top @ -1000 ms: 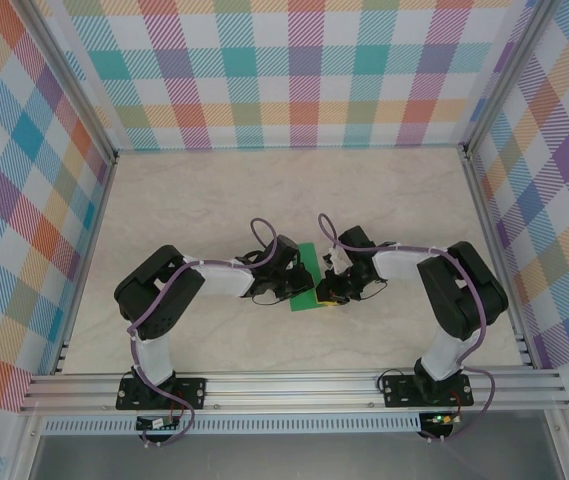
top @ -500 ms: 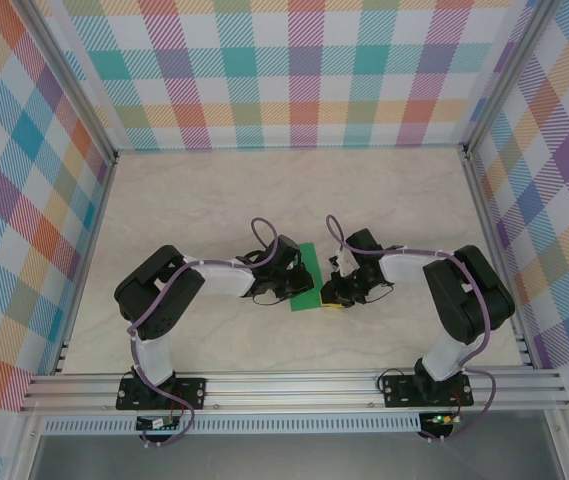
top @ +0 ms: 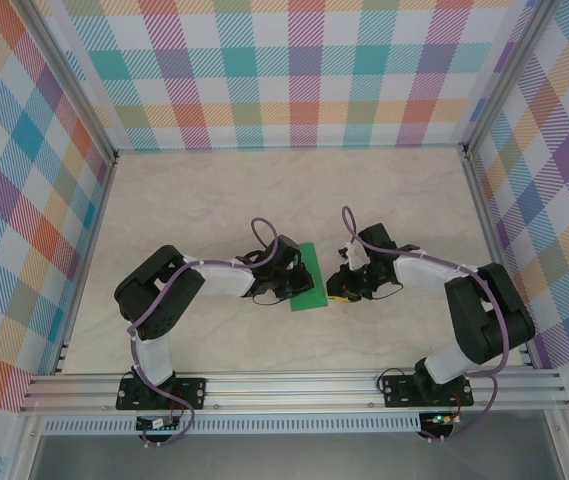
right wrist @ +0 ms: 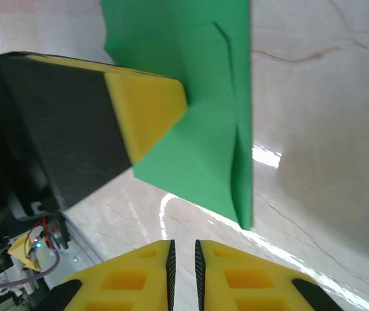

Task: Fold a paper plane with a square sheet of paper (pick it up from the middle)
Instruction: Fold the triangle a second time at the center of the table.

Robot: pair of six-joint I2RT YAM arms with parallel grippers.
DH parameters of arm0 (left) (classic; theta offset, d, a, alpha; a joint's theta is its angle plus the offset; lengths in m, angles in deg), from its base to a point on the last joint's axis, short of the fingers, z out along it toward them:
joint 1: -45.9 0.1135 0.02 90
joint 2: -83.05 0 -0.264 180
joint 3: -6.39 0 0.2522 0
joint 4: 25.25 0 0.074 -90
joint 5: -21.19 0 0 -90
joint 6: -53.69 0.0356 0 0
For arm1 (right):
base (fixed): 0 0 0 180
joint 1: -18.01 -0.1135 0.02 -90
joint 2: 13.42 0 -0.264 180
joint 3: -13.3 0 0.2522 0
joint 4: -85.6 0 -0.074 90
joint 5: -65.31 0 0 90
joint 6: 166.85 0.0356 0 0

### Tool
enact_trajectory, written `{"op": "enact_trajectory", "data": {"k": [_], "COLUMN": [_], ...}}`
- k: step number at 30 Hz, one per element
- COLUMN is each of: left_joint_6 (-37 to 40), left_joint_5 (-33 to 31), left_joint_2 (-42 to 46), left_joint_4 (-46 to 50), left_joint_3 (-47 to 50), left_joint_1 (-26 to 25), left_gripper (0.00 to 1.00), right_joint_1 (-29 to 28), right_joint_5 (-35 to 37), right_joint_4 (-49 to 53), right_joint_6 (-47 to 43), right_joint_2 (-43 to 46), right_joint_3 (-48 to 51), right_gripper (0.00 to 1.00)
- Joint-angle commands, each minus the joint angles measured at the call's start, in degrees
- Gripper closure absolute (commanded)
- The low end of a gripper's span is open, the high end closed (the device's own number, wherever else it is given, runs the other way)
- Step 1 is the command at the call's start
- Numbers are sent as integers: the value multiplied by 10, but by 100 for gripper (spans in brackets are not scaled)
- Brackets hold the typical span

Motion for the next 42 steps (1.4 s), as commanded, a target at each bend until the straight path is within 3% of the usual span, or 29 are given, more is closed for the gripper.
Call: {"op": "enact_trajectory", "data": {"k": [1,13,20,42], "left_joint_6": [7,5,13,44], "left_joint_5": [-18,-16,-17,-46], "left_joint_2": [-17,-19,-11,23], "left_joint_4": [50,47,41,-24], "left_joint_3": [-3,-9,-7,41], "left_joint_1": [-3,-3,-2,40], "left_gripper": [88,88,87,82], "right_joint_1": [-2,-13,-16,-15], "right_joint_5": [-53,-73,28,55], "right_joint_4": [-22,-19,19,19], "right_joint_6": [16,-4,-17,-24], "right_joint_2": [-38,-130,-175,-176], "right_joint_3": [-29,-67,-56,-35], "right_gripper": [82,82,85,92]}}
